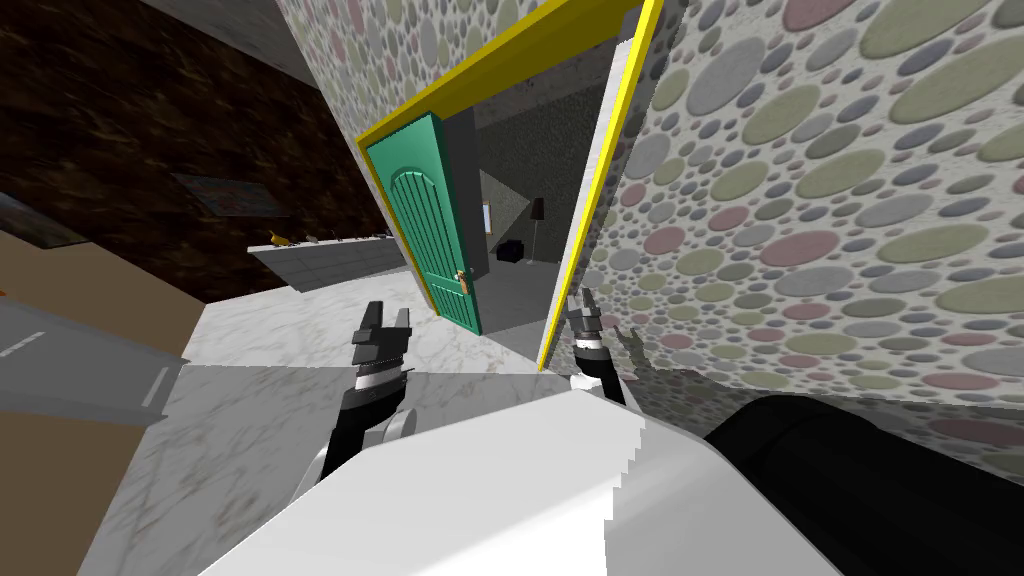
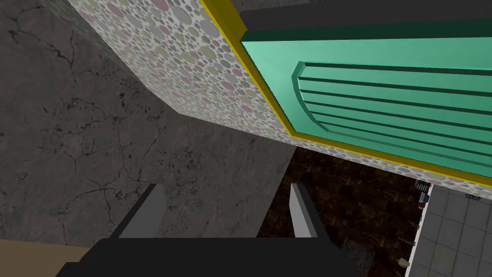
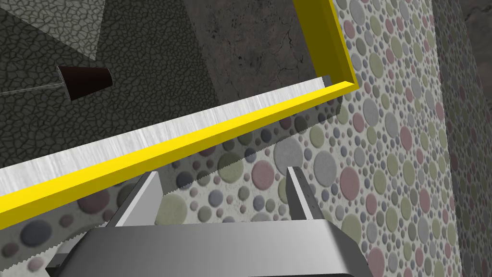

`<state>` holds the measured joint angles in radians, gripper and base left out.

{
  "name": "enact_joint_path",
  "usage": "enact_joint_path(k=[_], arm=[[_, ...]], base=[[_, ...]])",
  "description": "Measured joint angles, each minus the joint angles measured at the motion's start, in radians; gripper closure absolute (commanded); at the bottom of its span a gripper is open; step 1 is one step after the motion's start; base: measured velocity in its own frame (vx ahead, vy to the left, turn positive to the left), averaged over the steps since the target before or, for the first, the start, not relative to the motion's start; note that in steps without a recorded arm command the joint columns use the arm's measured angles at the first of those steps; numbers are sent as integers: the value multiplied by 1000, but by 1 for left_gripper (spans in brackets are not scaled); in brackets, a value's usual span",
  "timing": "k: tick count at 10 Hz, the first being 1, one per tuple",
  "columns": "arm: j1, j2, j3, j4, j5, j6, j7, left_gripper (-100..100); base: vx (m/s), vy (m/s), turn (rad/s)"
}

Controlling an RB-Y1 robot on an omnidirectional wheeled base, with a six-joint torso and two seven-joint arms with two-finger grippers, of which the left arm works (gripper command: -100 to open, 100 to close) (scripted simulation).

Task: Push the door open

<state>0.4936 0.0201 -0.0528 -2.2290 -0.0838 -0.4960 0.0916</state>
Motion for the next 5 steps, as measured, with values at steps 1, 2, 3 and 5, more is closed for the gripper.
enact_joint_path(k=[1,2,3,5], arm=[[-8,8,-7,20,10,-3,9,-100],[-13,13,-8,31,11,2,5,-100],[-23,19,-10,48,14,8,2,-100],[-47,33,-18,103,25,9,0,-100]], base=[[122,106,-111],[143,104,-88],[151,142,-88],[173,149,-179]])
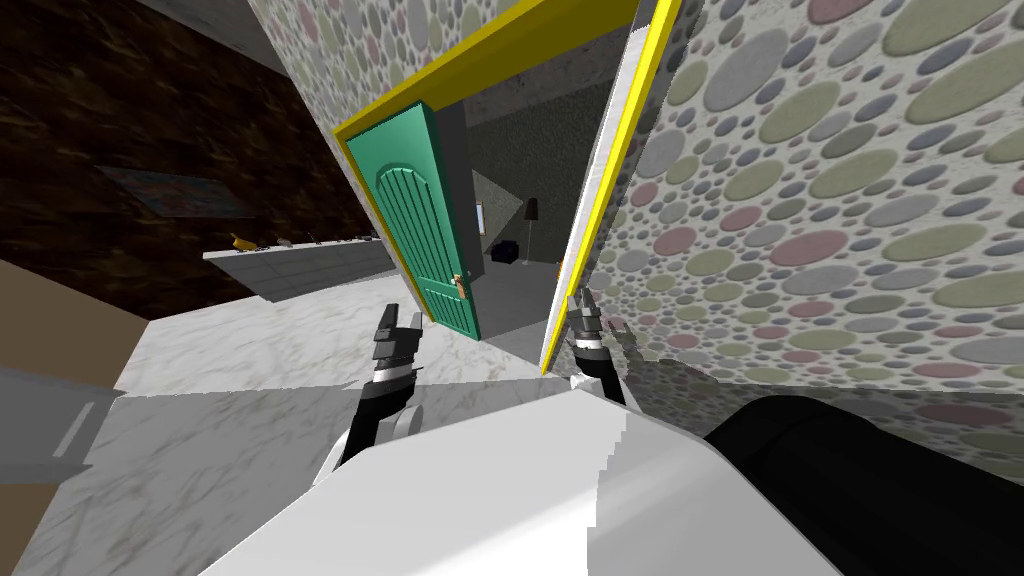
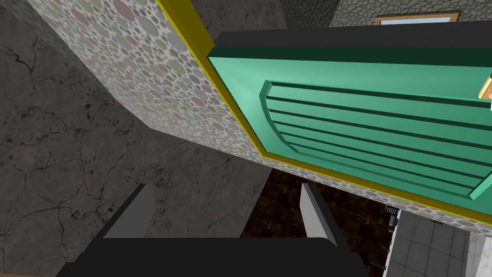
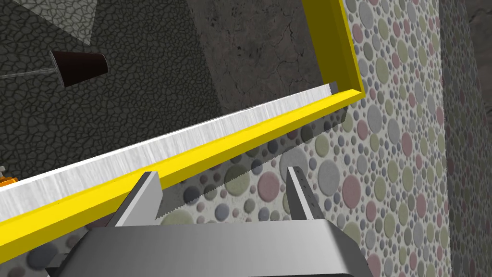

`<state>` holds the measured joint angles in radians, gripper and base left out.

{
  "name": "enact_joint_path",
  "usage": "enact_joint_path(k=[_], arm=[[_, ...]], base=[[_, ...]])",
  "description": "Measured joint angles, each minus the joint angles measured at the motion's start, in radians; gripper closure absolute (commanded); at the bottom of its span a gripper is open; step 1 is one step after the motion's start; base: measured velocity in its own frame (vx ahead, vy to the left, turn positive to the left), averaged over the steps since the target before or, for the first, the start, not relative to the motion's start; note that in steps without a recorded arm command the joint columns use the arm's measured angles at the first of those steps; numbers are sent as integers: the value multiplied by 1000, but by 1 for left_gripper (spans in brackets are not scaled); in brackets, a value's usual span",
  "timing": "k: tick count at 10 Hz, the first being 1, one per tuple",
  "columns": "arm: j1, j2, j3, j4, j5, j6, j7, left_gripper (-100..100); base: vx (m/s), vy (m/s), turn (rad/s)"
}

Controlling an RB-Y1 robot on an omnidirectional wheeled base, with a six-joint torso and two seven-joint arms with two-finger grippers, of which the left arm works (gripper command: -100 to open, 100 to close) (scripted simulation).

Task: Push the door open

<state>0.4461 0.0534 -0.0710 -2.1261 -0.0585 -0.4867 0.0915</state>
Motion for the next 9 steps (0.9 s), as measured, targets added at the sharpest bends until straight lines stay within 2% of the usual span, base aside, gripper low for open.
enact_joint_path(k=[2,5,6,9], arm=[[-19,18,-9,38,14,12,2,-100],[-69,52,-11,115,42,36,11,-100],[-76,56,-20,134,46,44,10,-100],[-100,76,-37,202,64,46,9,-100]], base=[[141,135,-129],[131,158,-143],[88,125,-100],[91,132,-152]])
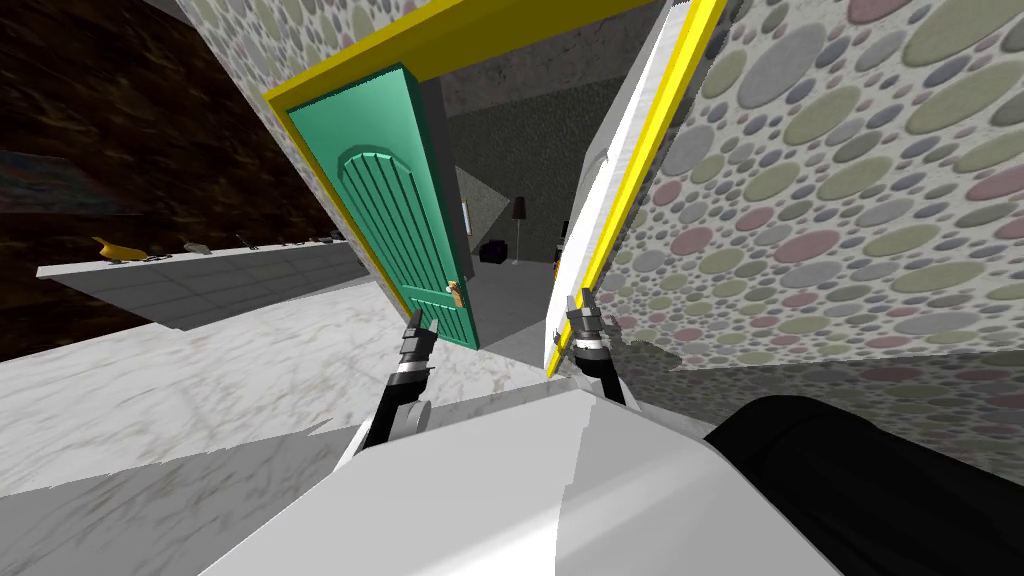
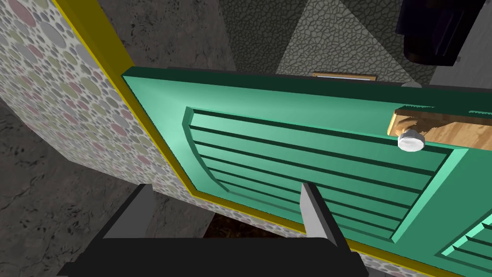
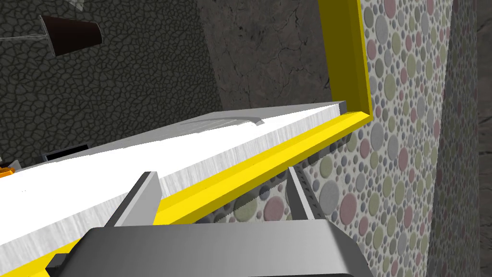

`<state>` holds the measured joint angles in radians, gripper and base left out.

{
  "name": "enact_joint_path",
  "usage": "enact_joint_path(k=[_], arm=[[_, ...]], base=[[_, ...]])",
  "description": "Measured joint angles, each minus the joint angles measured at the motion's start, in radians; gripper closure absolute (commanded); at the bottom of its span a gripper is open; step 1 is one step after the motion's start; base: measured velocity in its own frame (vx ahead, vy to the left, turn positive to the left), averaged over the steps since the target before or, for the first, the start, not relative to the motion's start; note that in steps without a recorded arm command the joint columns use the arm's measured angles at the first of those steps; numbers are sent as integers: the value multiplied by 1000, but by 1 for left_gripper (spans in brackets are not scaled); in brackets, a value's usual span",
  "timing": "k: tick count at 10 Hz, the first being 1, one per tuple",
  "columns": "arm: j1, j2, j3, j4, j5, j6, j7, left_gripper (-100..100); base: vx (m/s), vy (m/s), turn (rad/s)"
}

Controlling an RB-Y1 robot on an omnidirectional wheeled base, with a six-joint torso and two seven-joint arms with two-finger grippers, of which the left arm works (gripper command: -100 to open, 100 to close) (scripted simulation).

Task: Push the door open

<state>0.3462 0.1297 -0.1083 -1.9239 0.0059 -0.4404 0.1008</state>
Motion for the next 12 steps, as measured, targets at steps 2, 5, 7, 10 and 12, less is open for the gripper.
enact_joint_path(k=[2,5,7,10,12], arm=[[-25,20,-5,45,16,12,5,-100],[-67,34,-23,134,35,21,2,-100],[-94,54,-34,190,52,32,4,-100],[-141,73,-52,275,76,58,1,-100],[-156,97,-59,315,92,65,8,-100]], base=[[87,131,-102],[117,177,-188],[98,172,-177],[85,176,-158],[67,157,-102]])
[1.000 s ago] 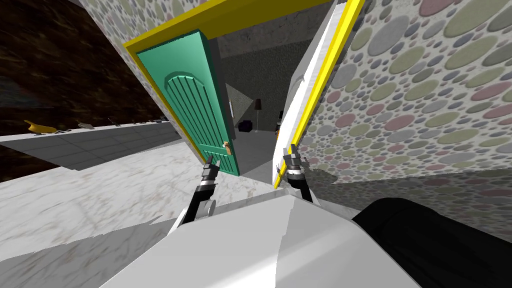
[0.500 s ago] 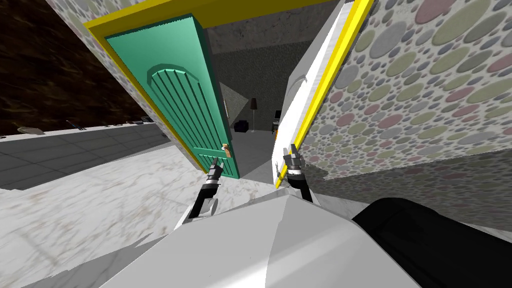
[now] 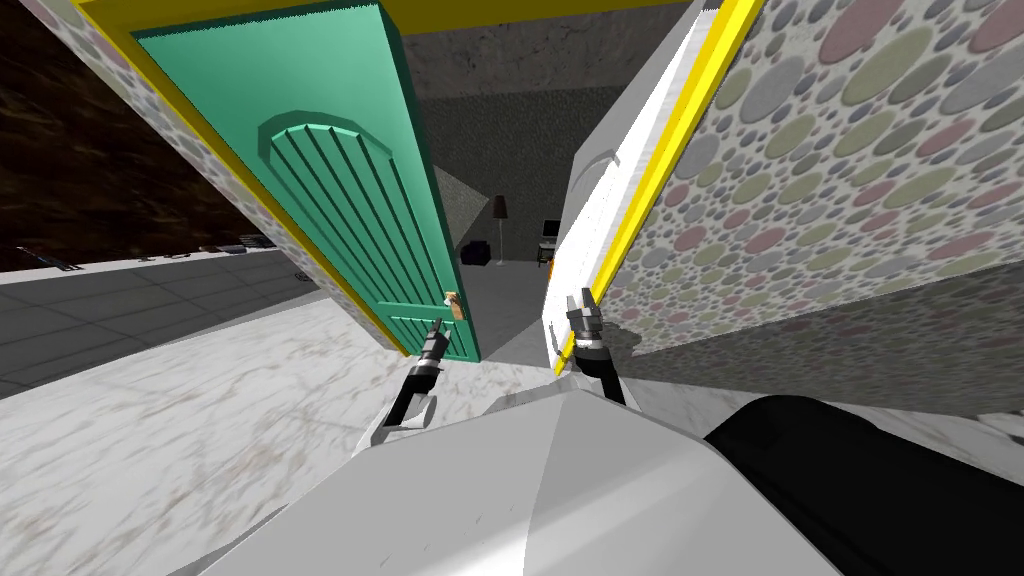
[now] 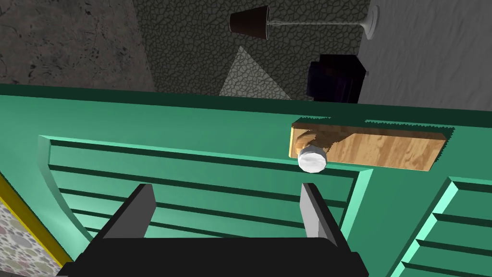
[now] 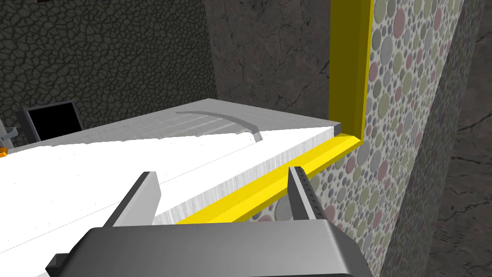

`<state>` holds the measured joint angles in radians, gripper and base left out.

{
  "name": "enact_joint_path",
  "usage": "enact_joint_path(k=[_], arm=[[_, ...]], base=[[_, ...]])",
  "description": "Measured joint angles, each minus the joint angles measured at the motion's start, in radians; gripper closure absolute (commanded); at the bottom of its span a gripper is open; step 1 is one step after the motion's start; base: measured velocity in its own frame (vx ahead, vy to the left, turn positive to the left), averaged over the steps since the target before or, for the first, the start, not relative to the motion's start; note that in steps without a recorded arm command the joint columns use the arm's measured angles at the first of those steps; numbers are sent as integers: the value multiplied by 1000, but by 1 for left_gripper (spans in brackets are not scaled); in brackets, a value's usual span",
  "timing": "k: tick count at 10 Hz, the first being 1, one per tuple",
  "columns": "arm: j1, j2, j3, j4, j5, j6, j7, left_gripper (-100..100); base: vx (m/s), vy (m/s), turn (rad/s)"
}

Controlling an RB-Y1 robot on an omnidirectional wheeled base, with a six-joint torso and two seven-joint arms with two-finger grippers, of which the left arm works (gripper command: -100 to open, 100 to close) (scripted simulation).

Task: Push the door open

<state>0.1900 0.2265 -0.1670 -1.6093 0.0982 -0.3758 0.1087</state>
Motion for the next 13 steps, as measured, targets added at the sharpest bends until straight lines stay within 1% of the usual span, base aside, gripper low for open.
enact_joint_path(k=[2,3,4,6,8,9,10,12,13], arm=[[-19,11,-6,33,11,10,2,-100],[-30,10,-10,55,14,13,-1,-100],[-50,15,-14,83,21,22,-2,-100],[-60,32,-20,109,34,32,2,-100],[-71,40,-26,139,41,35,3,-100],[-81,45,-31,163,47,33,3,-100],[-92,50,-35,186,53,36,3,-100],[-111,60,-39,211,63,54,3,-100],[-116,64,-42,226,67,55,4,-100]], base=[[58,111,-88],[55,158,-166],[60,170,-153],[77,130,-68],[55,121,-95],[77,166,-141],[54,130,-115],[70,143,-74],[32,67,-18]])
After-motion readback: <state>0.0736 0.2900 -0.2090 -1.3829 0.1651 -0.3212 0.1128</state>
